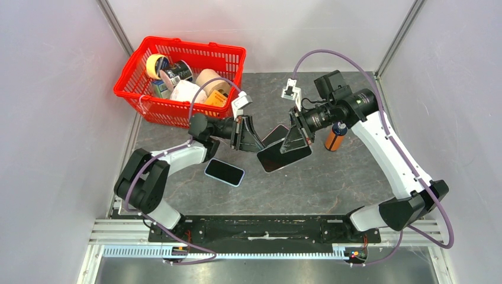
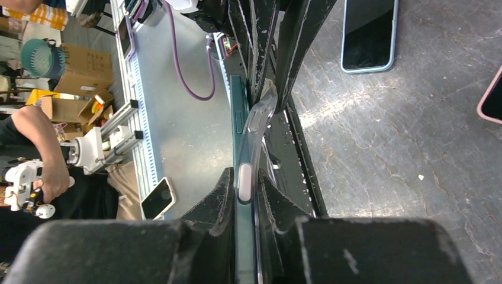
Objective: Take the phone out of the phone case
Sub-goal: Remove the phone case from the phone.
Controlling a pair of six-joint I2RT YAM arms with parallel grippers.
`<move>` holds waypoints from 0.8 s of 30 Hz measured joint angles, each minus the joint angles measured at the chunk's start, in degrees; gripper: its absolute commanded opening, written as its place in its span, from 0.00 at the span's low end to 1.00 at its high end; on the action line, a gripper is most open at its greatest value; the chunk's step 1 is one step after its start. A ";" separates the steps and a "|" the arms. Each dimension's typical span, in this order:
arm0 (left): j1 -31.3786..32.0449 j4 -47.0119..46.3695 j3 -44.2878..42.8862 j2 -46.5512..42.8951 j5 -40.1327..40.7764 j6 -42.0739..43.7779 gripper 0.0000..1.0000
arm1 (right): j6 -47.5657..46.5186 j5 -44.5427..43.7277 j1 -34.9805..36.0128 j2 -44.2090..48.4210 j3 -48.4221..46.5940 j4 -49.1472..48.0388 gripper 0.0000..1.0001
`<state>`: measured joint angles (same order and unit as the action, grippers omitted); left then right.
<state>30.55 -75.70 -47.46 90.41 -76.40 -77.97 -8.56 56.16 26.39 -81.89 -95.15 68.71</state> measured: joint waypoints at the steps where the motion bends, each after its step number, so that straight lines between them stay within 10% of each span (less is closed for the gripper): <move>1: 0.20 0.00 0.00 0.00 -0.28 -0.02 0.26 | 0.28 -0.09 0.02 -0.11 0.00 0.15 0.00; 15: 1.79 0.24 0.04 0.81 -2.91 -0.02 0.04 | 4.11 0.39 0.35 -2.29 0.00 0.90 0.00; 24: 2.60 0.17 0.04 1.97 -3.26 -0.17 0.32 | 5.62 -0.35 0.33 -2.56 0.11 1.66 0.00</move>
<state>33.15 -75.53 -47.42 92.38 -79.66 -78.15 -2.94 55.81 26.72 -84.44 -95.04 70.37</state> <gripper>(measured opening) 0.273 0.195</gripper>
